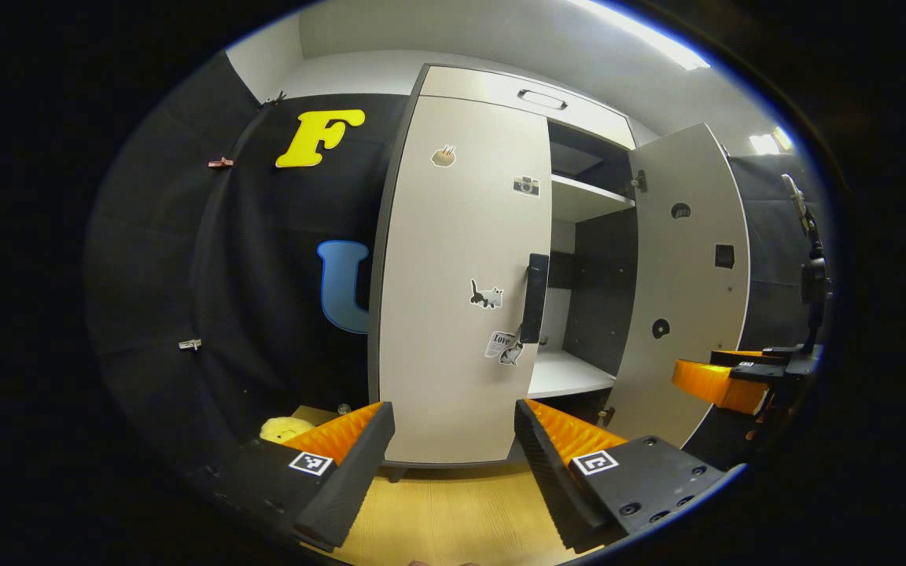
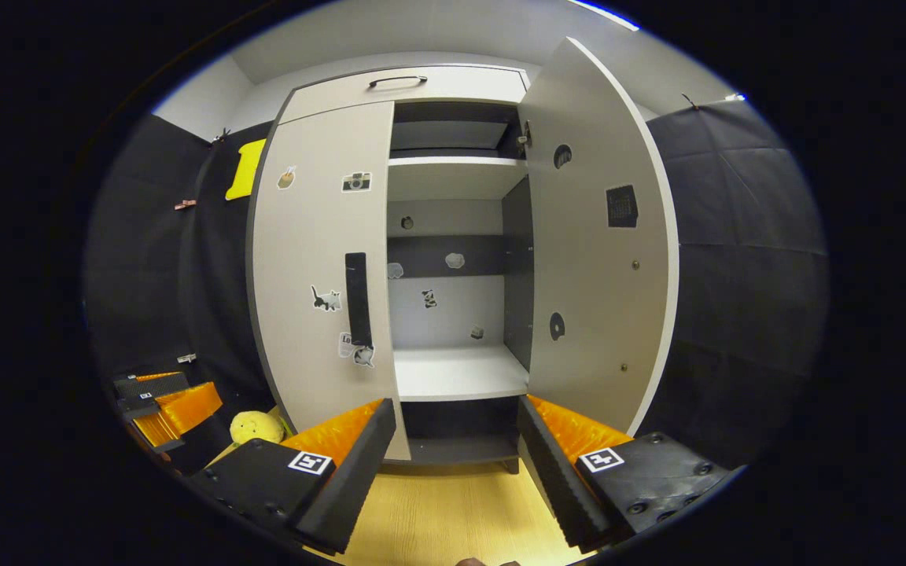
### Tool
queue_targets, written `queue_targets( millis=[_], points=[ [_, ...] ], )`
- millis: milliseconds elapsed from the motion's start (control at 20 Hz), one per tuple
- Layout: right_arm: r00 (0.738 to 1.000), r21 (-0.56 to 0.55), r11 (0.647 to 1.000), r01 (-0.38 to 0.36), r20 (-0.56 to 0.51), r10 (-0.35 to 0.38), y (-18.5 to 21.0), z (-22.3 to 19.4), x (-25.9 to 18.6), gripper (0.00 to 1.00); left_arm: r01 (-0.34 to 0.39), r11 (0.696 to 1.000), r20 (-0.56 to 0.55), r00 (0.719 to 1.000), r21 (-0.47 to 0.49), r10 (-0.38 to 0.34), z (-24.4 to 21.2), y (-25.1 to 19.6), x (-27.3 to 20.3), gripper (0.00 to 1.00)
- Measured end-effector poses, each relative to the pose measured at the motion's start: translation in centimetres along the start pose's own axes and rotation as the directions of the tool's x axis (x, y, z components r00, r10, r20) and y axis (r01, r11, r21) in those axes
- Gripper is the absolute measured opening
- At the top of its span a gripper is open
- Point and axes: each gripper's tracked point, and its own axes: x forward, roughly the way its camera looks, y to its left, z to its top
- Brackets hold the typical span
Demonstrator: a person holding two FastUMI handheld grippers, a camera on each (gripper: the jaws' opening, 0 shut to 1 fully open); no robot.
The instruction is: Open the right door of the double-door shoe cabinet with the right hand, and open the left door with the left hand.
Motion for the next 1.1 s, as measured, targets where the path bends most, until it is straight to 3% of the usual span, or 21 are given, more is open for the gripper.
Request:
queue_targets(
  millis=[300,750,1100],
  points=[
    [0.999,0.011,1.0,-0.009,0.045,0.009,-2.5,0.5,1.4,0.98,0.007,1.0,0.028,1.0,0.003,-0.007,3.4,-2.6,4.4,0.95],
    [0.995,0.012,0.995,-0.098,-0.032,0.098,-3.7,-2.8,0.9,0.99,0.01,0.999,0.036,0.999,0.054,-0.012,7.5,-7.8,14.2,0.95],
    [0.986,0.039,0.987,-0.153,-0.061,0.155,-4.5,-3.9,0.4,0.99,-0.024,0.994,0.014,1.0,0.107,0.022,7.9,-9.5,20.6,0.92]
  ],
)
